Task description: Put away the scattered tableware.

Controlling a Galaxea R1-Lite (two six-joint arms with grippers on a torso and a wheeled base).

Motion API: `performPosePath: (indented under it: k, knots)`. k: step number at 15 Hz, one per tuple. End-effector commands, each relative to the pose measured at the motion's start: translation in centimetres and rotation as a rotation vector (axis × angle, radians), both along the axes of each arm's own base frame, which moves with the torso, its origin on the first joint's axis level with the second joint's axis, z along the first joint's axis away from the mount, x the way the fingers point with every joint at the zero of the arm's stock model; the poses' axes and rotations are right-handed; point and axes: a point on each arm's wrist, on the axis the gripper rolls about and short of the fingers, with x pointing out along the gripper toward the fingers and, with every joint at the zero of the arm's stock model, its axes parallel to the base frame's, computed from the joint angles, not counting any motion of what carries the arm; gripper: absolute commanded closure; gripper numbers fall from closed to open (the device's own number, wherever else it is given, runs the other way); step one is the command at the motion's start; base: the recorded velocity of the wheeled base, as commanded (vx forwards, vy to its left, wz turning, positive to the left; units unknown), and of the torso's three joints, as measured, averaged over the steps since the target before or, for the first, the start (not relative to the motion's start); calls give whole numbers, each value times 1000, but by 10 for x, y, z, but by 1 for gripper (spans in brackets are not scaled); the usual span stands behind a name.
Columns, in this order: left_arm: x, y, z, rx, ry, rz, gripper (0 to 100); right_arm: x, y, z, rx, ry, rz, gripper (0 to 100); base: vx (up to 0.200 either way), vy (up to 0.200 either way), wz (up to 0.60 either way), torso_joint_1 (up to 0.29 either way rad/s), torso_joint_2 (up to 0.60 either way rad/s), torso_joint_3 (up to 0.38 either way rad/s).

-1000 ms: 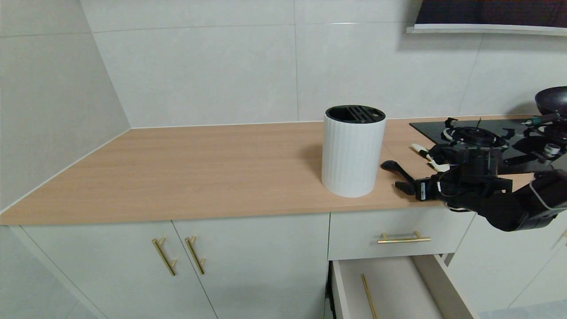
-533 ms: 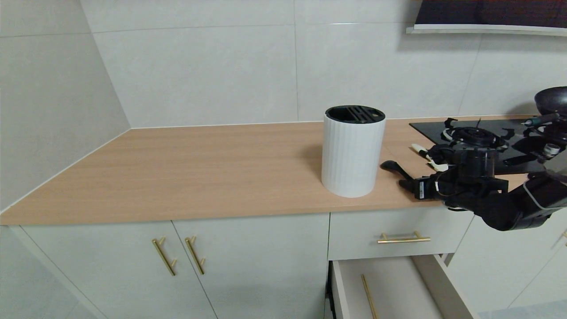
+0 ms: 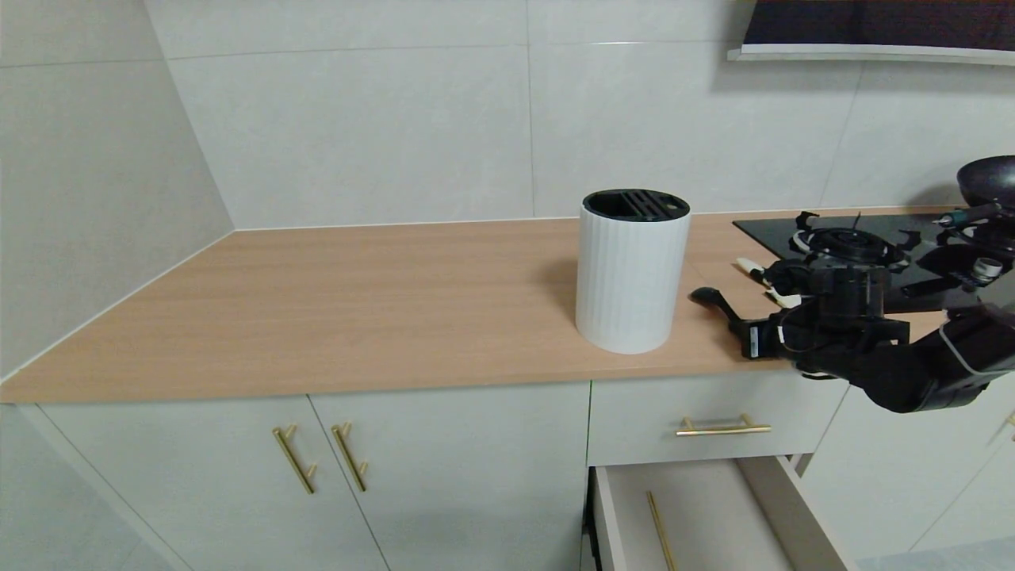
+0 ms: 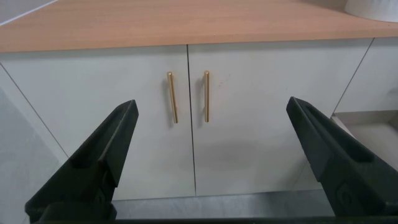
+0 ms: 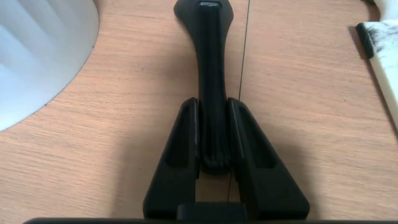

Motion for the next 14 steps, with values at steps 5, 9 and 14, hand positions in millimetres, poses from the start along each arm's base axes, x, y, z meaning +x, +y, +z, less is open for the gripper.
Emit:
performPosePath:
  k: [5, 9, 14]
  knots:
    - [0, 0, 0, 0, 1, 0, 0, -59, 5, 69, 108, 119, -51, 100, 0, 0, 0, 0, 0, 0]
    - [0, 0, 0, 0, 1, 2, 0, -118, -1, 96, 137, 275, -71, 100, 0, 0, 0, 0, 0, 0]
    - [0, 0, 0, 0, 1, 0, 0, -176, -7, 95, 150, 346, -45, 100, 0, 0, 0, 0, 0, 0]
